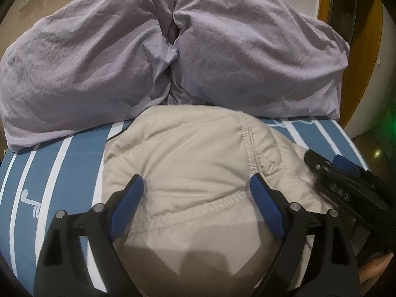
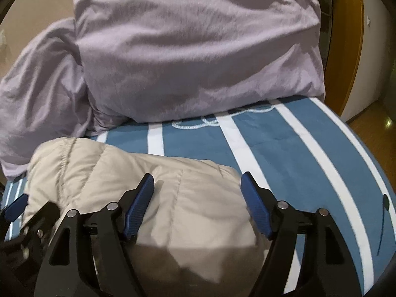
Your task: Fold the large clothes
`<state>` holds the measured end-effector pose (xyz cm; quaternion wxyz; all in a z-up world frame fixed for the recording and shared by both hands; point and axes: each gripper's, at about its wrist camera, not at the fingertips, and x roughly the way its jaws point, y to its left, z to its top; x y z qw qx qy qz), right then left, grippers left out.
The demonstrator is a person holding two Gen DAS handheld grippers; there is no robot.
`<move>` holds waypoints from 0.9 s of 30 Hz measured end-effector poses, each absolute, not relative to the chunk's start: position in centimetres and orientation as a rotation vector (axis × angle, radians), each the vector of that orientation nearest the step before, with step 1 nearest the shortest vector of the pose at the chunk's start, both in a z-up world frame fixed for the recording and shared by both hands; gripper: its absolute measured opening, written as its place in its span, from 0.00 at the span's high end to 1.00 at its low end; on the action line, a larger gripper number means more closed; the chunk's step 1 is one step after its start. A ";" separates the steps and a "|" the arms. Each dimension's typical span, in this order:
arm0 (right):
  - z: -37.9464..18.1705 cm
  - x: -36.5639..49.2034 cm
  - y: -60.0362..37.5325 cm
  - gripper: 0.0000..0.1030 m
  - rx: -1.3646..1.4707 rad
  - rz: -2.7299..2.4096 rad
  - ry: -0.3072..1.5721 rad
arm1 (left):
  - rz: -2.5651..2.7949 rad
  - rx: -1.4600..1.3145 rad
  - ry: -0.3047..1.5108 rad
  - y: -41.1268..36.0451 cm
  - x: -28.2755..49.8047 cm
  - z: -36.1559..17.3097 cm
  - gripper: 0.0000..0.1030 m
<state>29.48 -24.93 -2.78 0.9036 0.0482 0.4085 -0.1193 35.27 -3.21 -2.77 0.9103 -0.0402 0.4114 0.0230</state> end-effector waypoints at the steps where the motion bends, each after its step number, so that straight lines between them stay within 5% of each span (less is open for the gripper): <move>1: -2.2 29.0 -25.0 0.29 0.100 -0.244 0.830 | 0.046 -0.091 0.838 -3.0 35.3 -2.2 0.15; 13: -1.3 27.4 -24.9 0.40 0.085 -0.230 0.800 | 0.121 -0.094 0.838 -2.3 38.4 -1.5 0.15; 27: -4.1 27.2 -25.5 0.34 0.125 -0.253 0.806 | 0.112 -0.104 0.851 -2.3 38.6 -3.8 0.07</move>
